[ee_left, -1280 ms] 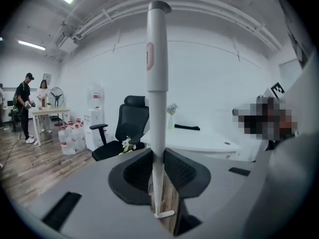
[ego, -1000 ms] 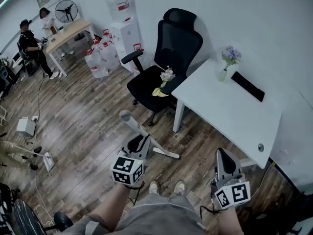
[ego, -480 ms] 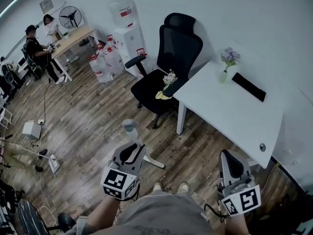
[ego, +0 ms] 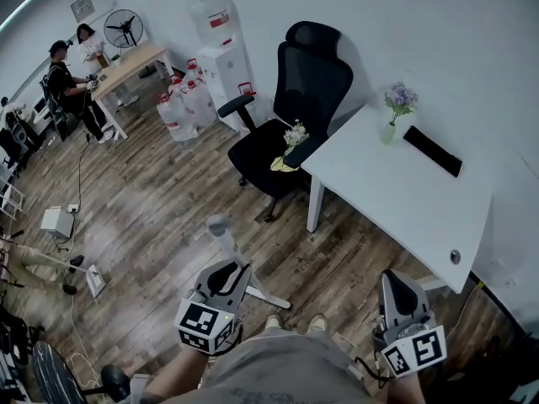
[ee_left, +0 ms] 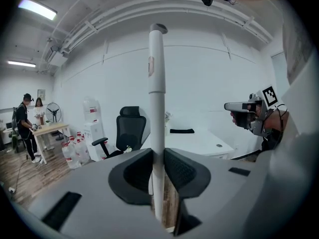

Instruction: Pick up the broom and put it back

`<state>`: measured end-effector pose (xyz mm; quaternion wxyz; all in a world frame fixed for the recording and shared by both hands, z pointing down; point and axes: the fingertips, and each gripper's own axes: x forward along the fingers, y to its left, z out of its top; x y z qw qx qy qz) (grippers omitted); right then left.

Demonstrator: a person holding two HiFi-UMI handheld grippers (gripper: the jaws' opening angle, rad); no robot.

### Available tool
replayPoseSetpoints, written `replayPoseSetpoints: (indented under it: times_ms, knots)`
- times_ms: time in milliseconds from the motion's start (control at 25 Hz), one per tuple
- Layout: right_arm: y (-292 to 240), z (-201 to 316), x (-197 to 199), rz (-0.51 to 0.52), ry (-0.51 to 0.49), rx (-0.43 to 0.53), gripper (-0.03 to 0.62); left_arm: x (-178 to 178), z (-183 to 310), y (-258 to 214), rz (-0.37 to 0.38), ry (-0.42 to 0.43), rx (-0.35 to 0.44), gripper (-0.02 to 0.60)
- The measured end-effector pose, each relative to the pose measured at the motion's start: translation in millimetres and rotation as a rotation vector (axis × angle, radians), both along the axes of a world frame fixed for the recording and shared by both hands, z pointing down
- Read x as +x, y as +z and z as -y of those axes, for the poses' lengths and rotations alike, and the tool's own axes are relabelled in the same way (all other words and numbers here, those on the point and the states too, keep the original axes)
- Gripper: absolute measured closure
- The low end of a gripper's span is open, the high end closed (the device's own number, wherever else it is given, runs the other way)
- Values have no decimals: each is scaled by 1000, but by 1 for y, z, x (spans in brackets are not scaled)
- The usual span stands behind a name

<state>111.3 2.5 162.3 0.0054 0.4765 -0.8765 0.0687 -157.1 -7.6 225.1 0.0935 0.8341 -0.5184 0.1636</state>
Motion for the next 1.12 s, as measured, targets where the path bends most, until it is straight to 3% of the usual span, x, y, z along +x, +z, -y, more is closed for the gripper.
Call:
replayPoseSetpoints:
  times_ms: [320, 680, 960, 1120]
  knots:
    - [12, 8, -4, -19, 3, -20, 562, 17, 11, 7, -12, 53, -8, 497]
    - [20, 45, -2, -67, 18, -9, 562, 71, 57, 22, 35, 234, 4, 497]
    - [45, 71, 9, -76, 73, -40, 562, 102, 90, 64, 62, 339, -45, 497]
    - [74, 85, 20, -55, 109, -95, 562, 118, 105, 100, 73, 363, -113, 497]
